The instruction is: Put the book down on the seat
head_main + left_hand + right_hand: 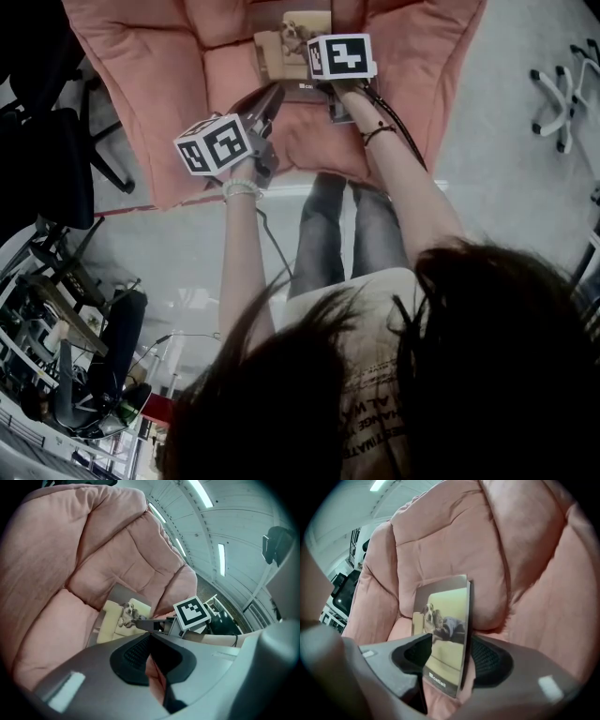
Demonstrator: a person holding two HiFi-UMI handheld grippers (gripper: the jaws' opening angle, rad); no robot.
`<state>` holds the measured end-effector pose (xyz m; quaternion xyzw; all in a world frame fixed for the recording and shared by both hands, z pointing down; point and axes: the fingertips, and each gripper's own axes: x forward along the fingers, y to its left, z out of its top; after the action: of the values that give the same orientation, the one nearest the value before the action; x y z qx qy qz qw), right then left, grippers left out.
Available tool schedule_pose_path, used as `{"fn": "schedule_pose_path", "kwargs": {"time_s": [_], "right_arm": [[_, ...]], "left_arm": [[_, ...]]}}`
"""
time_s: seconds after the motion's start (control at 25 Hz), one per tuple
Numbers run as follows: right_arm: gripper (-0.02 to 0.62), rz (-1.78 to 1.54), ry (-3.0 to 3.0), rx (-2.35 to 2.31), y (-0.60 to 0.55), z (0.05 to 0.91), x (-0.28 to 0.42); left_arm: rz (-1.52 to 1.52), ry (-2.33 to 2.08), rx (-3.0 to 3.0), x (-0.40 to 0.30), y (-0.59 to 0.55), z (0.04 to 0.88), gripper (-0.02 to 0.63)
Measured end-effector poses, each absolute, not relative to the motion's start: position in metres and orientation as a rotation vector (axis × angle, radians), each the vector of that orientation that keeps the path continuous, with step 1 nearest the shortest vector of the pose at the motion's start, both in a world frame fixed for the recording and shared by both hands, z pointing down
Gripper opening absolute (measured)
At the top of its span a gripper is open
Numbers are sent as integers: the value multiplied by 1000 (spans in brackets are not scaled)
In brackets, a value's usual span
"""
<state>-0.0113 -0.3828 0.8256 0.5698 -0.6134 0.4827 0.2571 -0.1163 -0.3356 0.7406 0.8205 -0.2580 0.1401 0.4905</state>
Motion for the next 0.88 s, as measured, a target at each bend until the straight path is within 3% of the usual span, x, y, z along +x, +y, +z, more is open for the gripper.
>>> {"fn": "schedule_pose_path", "kwargs": {"time_s": [0.36,0.76,0.88], "right_arm": [[249,1336,-1735,1493,-377,816,-24],[230,1342,-1942,1433,-356,743,-38],[191,1354,-2000,1425,-347,711,-41]], "left_arm": [[356,-625,1983,-114,-325,741,-2],[322,-632,2008,-111,-314,685,-2],[301,-643,2019,-109,-308,659,-2]]}}
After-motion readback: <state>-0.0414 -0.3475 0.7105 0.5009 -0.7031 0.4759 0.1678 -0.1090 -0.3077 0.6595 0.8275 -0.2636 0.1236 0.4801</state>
